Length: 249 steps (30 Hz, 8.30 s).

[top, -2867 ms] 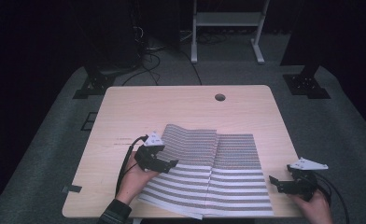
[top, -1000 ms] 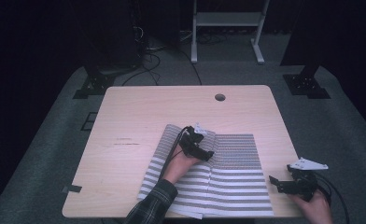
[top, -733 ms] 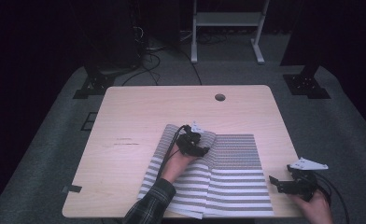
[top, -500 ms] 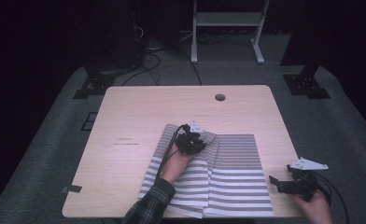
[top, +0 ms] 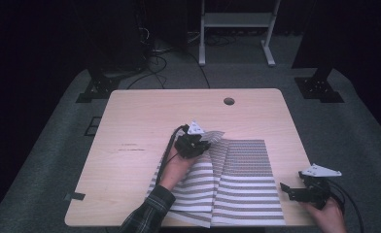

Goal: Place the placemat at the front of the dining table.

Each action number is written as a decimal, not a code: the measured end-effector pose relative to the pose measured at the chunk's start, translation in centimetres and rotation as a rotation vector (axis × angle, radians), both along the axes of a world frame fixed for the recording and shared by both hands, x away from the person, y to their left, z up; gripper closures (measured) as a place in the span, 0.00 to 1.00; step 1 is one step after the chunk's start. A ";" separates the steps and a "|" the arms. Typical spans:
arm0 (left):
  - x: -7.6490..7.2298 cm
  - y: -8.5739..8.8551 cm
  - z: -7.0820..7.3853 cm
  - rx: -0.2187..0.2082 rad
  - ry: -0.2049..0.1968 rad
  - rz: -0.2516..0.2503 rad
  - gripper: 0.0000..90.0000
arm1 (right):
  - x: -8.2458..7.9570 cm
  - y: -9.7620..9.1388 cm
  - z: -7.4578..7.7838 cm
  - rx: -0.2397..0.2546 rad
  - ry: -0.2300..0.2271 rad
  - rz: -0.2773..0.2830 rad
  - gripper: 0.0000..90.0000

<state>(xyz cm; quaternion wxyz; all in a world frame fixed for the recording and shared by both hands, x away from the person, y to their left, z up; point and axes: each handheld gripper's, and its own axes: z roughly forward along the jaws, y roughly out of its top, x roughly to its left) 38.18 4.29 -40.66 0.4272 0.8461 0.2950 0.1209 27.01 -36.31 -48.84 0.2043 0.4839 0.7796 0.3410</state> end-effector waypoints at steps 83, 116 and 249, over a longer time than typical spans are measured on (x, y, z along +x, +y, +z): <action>-0.2 8.7 1.1 -0.114 0.015 0.078 0.94 | 14.2 22.4 3.9 0.176 0.055 0.318 0.58; -0.5 11.0 2.8 -0.167 -0.019 0.121 0.95 | 13.9 21.9 7.0 0.167 -0.011 0.335 1.00; -13.9 16.9 -7.2 0.193 0.086 0.143 0.00 | -5.9 11.6 2.4 -0.078 0.064 0.395 0.95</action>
